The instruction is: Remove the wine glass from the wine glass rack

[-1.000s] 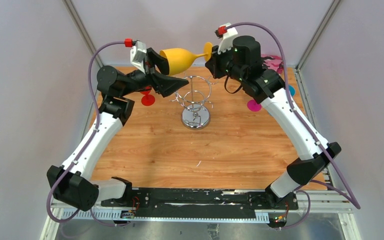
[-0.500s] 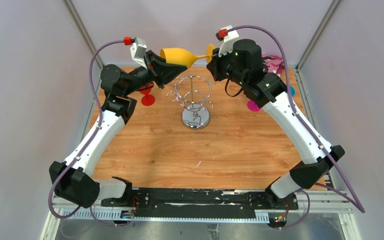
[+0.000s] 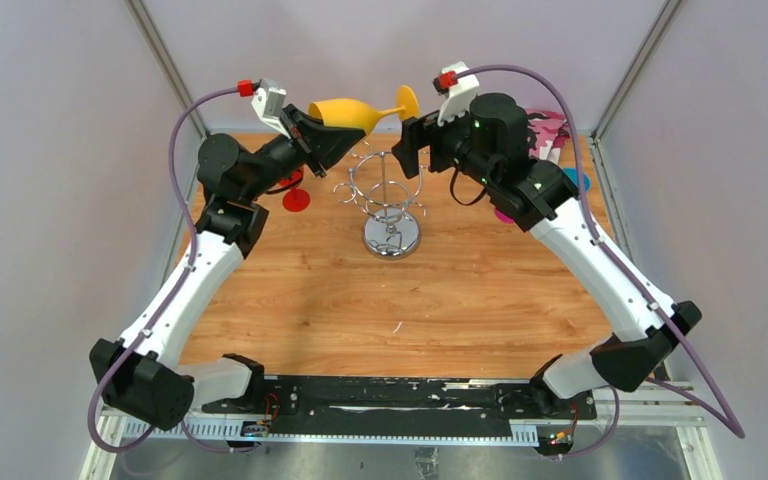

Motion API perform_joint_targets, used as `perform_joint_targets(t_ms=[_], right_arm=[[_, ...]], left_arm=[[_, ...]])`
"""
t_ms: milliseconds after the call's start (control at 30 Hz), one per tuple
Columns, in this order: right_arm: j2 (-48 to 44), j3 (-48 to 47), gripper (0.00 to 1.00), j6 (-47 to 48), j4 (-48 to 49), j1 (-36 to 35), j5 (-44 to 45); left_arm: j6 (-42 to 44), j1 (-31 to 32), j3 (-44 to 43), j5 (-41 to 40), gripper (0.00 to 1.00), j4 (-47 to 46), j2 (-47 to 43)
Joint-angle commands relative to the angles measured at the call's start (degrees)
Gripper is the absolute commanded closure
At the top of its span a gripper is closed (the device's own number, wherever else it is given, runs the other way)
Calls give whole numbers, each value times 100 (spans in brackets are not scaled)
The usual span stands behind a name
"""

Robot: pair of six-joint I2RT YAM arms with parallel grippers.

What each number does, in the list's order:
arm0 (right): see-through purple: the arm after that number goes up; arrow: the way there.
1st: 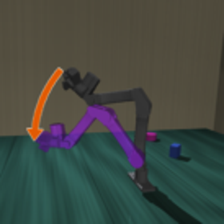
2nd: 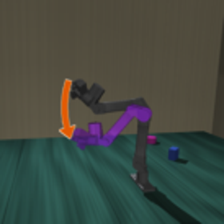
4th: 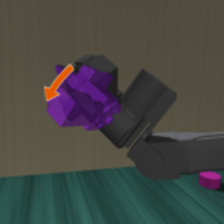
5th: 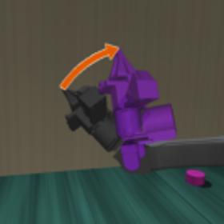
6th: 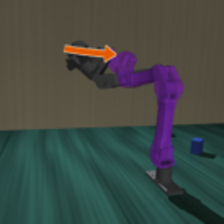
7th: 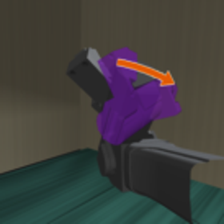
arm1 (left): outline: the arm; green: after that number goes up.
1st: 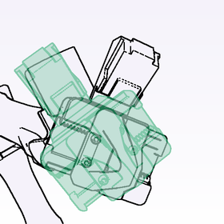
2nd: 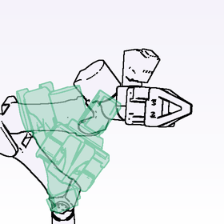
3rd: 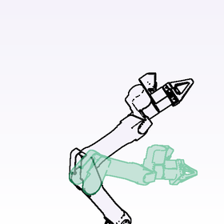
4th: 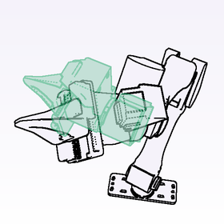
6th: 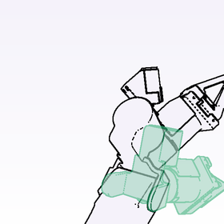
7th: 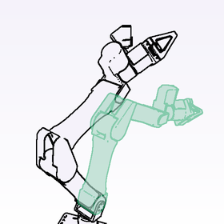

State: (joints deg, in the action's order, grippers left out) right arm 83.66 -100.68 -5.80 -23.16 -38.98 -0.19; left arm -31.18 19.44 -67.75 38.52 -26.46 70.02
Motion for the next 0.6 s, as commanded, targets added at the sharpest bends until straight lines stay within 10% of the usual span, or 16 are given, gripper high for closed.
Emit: perform_joint_targets(t_ms=[0,333,567], right_arm=[[-616,531,3,140,522,-48,779],[-1557,1391,1,328,558,-50,1920],[-1811,1657,1,291,423,-51,2155]], left_arm=[[767,33,-710,-1258,100,1601,-404],[2048,33,-4769,-4399,100,7494,839],[2249,33,-5940,-4987,100,9293,1327]])
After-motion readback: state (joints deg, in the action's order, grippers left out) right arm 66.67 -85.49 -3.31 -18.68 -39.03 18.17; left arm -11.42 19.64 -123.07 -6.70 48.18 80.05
